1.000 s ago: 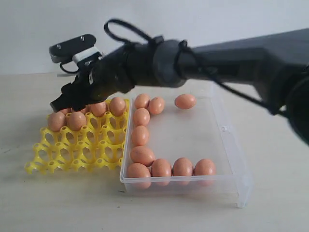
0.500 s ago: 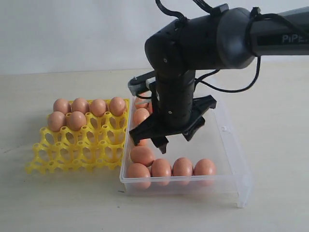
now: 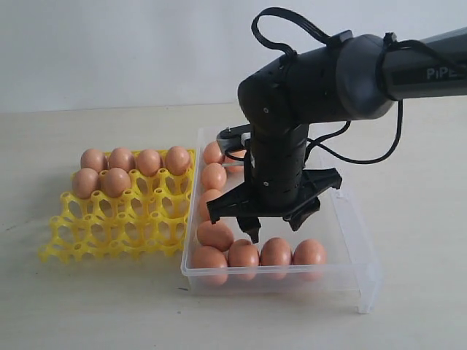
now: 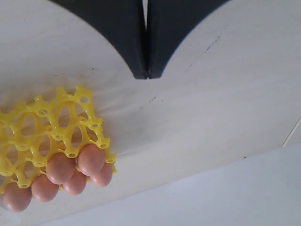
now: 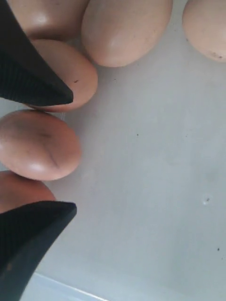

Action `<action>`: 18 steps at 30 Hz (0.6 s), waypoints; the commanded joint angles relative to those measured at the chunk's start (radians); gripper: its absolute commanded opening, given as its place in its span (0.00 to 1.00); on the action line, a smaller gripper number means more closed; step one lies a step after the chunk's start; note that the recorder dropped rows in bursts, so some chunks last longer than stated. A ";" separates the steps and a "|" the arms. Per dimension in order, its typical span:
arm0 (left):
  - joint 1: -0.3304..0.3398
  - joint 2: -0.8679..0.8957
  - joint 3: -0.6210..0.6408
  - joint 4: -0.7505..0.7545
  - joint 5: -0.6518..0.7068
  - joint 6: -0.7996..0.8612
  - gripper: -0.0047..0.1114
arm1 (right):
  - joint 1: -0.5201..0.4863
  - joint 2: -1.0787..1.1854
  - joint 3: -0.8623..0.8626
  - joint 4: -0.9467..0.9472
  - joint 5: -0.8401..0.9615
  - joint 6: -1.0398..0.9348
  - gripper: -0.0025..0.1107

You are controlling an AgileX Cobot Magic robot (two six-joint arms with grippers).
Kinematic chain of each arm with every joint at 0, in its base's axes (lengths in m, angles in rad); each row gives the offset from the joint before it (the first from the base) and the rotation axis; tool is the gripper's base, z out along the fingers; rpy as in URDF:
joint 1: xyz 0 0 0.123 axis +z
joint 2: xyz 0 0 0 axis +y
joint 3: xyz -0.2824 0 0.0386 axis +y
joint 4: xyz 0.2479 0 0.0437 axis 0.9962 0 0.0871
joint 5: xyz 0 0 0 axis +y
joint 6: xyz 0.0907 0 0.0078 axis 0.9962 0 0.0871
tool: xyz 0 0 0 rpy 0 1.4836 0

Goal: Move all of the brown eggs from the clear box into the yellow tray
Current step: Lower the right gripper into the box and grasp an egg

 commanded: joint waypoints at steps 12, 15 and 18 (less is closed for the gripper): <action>-0.002 -0.006 -0.004 0.000 -0.005 -0.006 0.04 | -0.007 0.059 0.005 0.049 0.078 -0.017 0.45; -0.002 -0.006 -0.004 0.000 -0.005 -0.006 0.04 | -0.007 0.059 0.005 0.049 0.078 -0.017 0.31; -0.002 -0.006 -0.004 0.000 -0.005 -0.006 0.04 | -0.007 0.059 0.005 0.041 0.078 -0.041 0.12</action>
